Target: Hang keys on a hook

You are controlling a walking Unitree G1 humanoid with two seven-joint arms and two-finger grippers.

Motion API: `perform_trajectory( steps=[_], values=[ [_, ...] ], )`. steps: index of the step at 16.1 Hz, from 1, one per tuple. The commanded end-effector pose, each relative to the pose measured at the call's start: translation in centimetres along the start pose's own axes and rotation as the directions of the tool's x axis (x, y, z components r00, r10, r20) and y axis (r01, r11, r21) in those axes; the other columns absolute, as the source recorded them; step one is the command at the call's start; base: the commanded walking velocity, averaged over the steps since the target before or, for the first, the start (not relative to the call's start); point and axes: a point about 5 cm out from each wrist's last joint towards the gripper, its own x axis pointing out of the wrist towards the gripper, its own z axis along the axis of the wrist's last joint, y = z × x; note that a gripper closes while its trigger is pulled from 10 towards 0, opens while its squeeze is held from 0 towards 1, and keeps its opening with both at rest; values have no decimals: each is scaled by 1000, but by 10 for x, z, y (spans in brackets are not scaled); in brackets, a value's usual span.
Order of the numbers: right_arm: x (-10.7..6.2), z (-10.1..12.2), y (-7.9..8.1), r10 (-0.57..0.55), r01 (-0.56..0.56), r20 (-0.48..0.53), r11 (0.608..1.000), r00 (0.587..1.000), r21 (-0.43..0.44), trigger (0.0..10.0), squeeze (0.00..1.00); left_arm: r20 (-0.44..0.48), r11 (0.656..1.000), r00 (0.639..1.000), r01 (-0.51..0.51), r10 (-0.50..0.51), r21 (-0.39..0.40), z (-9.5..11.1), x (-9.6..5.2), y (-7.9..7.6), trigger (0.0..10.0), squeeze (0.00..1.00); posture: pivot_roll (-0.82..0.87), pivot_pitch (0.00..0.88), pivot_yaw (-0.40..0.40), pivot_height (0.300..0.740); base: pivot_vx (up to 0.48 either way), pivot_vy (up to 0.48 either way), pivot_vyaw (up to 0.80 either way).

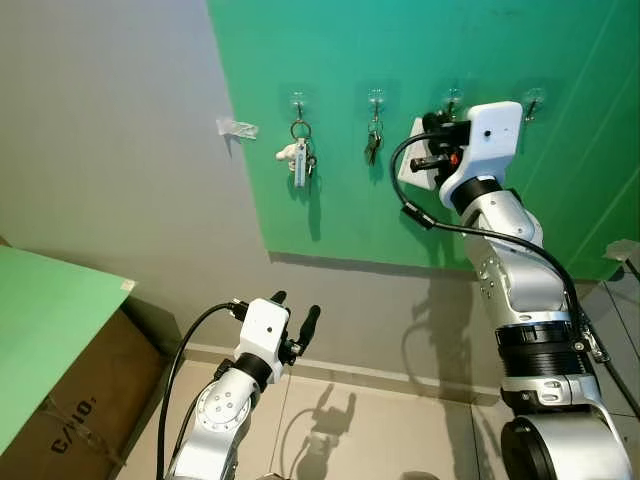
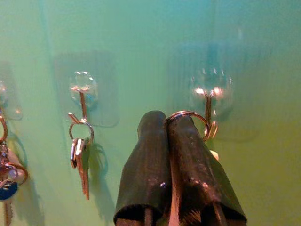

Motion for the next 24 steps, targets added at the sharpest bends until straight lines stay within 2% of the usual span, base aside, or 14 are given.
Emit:
perform_trajectory(
  steps=[1, 2, 7, 8, 11, 18, 24],
  values=[
    [4, 3, -2, -15, 16, -16, 997, 1000, 69, 10000, 0, 1, 1000, 1000, 6, -6, 6, 1, 1, 1, 10000, 0, -216, 0, 91, 740, 0, 0, 0],
    [5, 0, -4, -26, 30, -41, 993, 999, 112, 10000, 0, 0, 1000, 1000, 5, -5, 3, 1, 1, 1, 10000, 0, -216, 0, 91, 740, 0, 0, 0],
    [4, -2, -6, -33, 42, -70, 990, 997, 133, 10000, 0, -3, 1000, 1000, 10, -10, 9, 1, 0, 1, 10000, 0, -219, 0, 96, 740, 0, 0, 0],
    [3, 0, -4, -8, 11, -49, 999, 999, 44, 10000, 0, -4, 1000, 1000, 11, -11, 10, 0, 0, 1, 10000, 0, -219, 0, 95, 740, 0, 0, 0],
    [-2, -4, 3, 50, -53, -55, 997, 997, -64, 10000, 0, -4, 1000, 1000, 14, -14, 12, 0, 0, 1, 10000, 0, -221, 0, 93, 740, 0, 0, 0],
    [-15, -17, -4, -27, 17, -106, 996, 994, -91, 10000, 0, -6, 1000, 1000, 22, -22, 16, -1, 1, 0, 10000, 0, -232, 0, 96, 740, 0, 0, 0],
    [-14, -7, -8, -83, 76, -39, 985, 996, -155, 10000, 0, -7, 999, 1000, 26, -26, 21, -1, 2, 1, 10000, 0, -231, 0, 97, 740, 0, 0, 0]
  ],
)
